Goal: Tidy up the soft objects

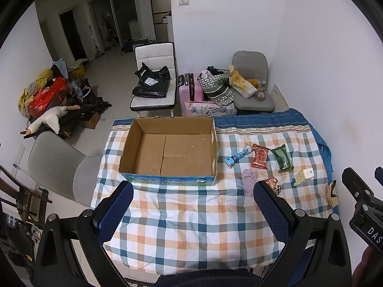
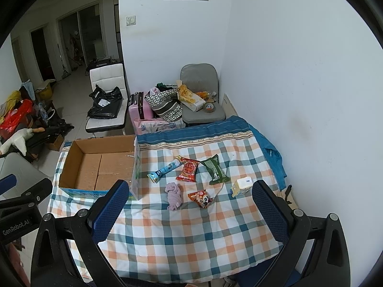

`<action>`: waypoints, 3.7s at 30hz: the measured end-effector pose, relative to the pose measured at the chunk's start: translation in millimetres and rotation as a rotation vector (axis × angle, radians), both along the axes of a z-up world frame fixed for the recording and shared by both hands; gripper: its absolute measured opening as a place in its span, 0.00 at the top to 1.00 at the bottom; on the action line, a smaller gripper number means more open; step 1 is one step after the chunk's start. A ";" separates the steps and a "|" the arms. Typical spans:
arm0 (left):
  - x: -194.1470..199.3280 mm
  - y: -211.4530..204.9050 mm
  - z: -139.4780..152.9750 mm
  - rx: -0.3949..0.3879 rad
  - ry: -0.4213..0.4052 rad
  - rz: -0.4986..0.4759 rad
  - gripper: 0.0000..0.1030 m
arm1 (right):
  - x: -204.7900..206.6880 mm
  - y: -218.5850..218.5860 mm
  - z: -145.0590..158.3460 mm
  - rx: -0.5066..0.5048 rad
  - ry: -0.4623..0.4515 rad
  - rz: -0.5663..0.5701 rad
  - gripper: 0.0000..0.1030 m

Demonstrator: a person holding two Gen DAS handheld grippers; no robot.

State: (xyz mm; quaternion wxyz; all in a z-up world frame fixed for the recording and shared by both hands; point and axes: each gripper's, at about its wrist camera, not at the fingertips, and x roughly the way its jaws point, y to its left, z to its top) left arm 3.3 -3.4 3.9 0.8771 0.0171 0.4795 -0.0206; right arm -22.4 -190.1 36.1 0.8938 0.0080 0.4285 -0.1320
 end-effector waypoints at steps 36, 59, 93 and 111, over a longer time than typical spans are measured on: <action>38.5 -29.5 -18.8 -0.026 0.025 -0.074 0.00 | 9.6 -23.1 -20.9 0.060 0.024 -0.064 0.00; 260.1 -263.6 -321.8 -0.018 0.597 -0.329 0.00 | 193.3 -289.2 -310.7 0.429 0.405 -0.290 0.00; 216.6 -199.7 -309.2 -0.101 0.615 -0.188 0.57 | 253.3 -206.0 -391.3 0.471 0.691 -0.048 0.64; 251.6 30.8 -202.6 -0.079 0.432 -0.046 0.57 | 265.6 62.8 -247.5 0.475 0.567 0.352 0.64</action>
